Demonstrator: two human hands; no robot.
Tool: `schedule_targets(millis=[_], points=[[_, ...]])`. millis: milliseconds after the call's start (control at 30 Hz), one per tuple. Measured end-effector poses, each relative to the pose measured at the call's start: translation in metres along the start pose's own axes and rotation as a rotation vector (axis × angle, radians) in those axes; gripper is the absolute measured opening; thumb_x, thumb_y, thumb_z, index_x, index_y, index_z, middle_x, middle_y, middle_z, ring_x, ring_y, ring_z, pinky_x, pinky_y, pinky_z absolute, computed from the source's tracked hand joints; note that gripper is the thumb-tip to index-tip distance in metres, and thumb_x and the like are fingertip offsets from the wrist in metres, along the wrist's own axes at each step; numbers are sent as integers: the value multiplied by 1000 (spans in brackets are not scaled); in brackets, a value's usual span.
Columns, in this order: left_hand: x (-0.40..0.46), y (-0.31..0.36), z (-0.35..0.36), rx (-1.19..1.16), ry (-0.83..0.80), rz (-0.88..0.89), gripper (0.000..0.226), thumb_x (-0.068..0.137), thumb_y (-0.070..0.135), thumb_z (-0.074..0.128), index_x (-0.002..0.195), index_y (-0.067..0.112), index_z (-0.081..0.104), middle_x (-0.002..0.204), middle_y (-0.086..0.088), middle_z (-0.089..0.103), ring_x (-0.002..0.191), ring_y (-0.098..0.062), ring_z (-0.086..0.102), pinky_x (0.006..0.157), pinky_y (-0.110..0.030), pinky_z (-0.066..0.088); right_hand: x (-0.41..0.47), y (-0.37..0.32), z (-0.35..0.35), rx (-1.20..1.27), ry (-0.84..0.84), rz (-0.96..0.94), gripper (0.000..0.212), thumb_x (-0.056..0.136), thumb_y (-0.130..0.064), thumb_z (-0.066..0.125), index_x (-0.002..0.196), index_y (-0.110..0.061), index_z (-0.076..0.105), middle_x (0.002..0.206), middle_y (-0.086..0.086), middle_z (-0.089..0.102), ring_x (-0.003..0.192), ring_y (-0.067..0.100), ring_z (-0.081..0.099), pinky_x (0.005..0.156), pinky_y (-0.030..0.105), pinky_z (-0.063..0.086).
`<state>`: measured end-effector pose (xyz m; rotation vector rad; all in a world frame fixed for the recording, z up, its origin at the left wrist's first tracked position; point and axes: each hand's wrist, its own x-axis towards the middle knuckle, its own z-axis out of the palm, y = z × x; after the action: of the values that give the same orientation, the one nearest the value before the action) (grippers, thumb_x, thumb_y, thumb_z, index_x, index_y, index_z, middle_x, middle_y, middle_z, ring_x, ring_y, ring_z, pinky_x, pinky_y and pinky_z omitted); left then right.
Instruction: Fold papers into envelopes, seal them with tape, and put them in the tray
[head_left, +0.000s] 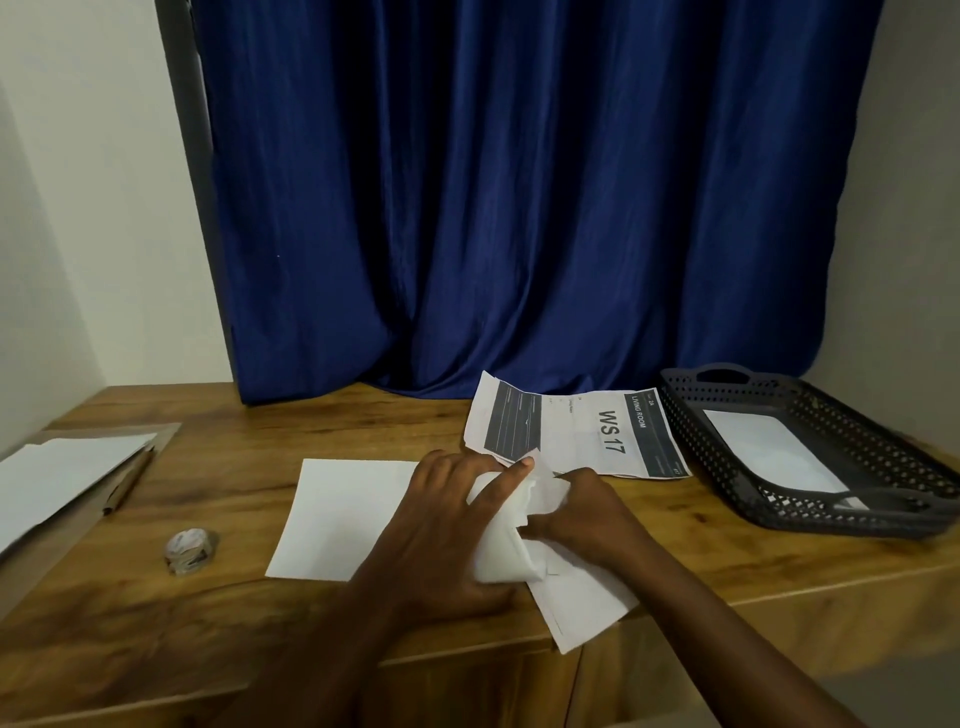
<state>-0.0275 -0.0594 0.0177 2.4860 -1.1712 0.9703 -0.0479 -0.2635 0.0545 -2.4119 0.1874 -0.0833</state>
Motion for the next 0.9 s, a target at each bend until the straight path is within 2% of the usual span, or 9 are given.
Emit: schedule_targets(millis=[167, 233, 300, 367, 433, 500, 567, 667, 900], points=[[-4, -2, -3, -65, -59, -63, 111, 66, 79, 69, 156, 30, 26, 142, -2, 50, 125, -20, 49, 105, -52, 44, 2, 5, 0, 2, -13, -28, 72, 63, -55, 86, 119, -22, 54, 108, -11, 60, 94, 10, 60, 81, 33, 55], [-5, -3, -4, -93, -65, -94, 111, 67, 79, 68, 156, 32, 24, 145, -1, 47, 128, -20, 46, 106, -53, 42, 2, 11, -10, 77, -35, -76, 51, 69, -51, 84, 109, -26, 64, 105, -11, 67, 96, 12, 65, 83, 34, 56], [-6, -3, -5, -95, -76, -122, 112, 67, 80, 66, 157, 33, 19, 149, 0, 43, 131, -19, 42, 109, -50, 39, -2, 17, -29, 101, -13, -177, 23, 84, -37, 77, 105, -33, 70, 117, -13, 68, 112, 11, 63, 99, 34, 50], [-6, -3, -4, -107, -92, -154, 114, 66, 82, 65, 158, 36, 14, 152, 1, 39, 134, -19, 39, 111, -49, 37, -7, 26, -53, 69, 16, -272, 43, 91, -28, 71, 130, -42, 59, 142, -17, 52, 130, 6, 47, 114, 35, 37], [-6, -4, -1, -127, -95, -182, 115, 66, 83, 65, 157, 37, 13, 154, 2, 37, 136, -18, 38, 113, -49, 36, -16, 31, -77, 77, 43, -280, 72, 90, -30, 71, 148, -49, 33, 148, -22, 34, 133, 5, 37, 114, 38, 34], [-5, -4, 1, -133, -92, -205, 116, 65, 84, 64, 157, 38, 12, 155, 2, 36, 137, -18, 37, 113, -49, 36, -25, 34, -94, 65, 71, -294, 70, 90, -31, 71, 146, -49, 33, 141, -24, 42, 127, 2, 44, 106, 32, 42], [-5, -3, 2, -128, -88, -214, 116, 64, 86, 63, 157, 38, 12, 155, 3, 36, 137, -18, 36, 114, -49, 35, -37, 33, -106, 20, 57, -332, 38, 92, -30, 68, 123, -45, 52, 112, -34, 61, 100, -8, 59, 81, 11, 46], [-5, -3, 3, -120, -64, -208, 115, 64, 86, 63, 156, 35, 17, 153, 1, 39, 135, -19, 39, 112, -50, 37, -50, 31, -112, 4, -46, -367, 9, 97, -27, 62, 95, -34, 66, 86, -27, 71, 80, -5, 66, 64, 10, 45], [-6, -2, 0, -78, -56, -200, 114, 63, 84, 65, 155, 33, 22, 151, 0, 40, 133, -20, 41, 110, -50, 39, -36, 40, -86, -234, -207, -351, 31, 97, -47, 56, 127, -41, 60, 138, -22, 57, 127, 0, 52, 109, 35, 45]])
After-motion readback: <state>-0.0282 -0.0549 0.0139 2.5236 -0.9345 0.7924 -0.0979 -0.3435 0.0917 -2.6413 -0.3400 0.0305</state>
